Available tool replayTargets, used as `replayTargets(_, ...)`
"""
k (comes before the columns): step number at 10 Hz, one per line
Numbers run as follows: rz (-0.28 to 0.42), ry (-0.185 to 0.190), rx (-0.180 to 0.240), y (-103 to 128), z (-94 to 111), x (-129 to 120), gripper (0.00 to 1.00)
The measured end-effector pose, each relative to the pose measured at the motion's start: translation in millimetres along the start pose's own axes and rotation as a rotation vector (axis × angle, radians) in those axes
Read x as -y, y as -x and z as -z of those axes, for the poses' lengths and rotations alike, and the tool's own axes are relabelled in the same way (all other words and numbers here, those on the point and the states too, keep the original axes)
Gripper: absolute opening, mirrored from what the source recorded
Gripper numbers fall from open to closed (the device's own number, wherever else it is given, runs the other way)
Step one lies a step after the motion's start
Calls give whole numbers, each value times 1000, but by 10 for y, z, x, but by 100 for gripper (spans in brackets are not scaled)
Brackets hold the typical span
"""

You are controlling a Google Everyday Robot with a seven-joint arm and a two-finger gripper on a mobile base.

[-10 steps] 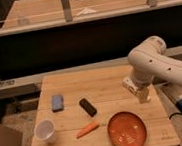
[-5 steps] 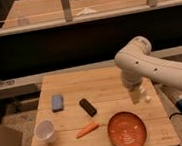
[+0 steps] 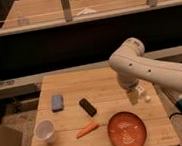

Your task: Place the pepper in the ceramic cup

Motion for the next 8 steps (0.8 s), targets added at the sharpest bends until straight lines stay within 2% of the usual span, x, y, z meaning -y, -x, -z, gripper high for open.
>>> replayTargets(1,27,-4,-2,108,8,38,80)
replayTargets(4,72,-1,-12,209,10,41,80)
replayTargets(6,100,-5,-7,262,-21,18,80)
replayTargets(8,134,-13,1,417,-18,59,80)
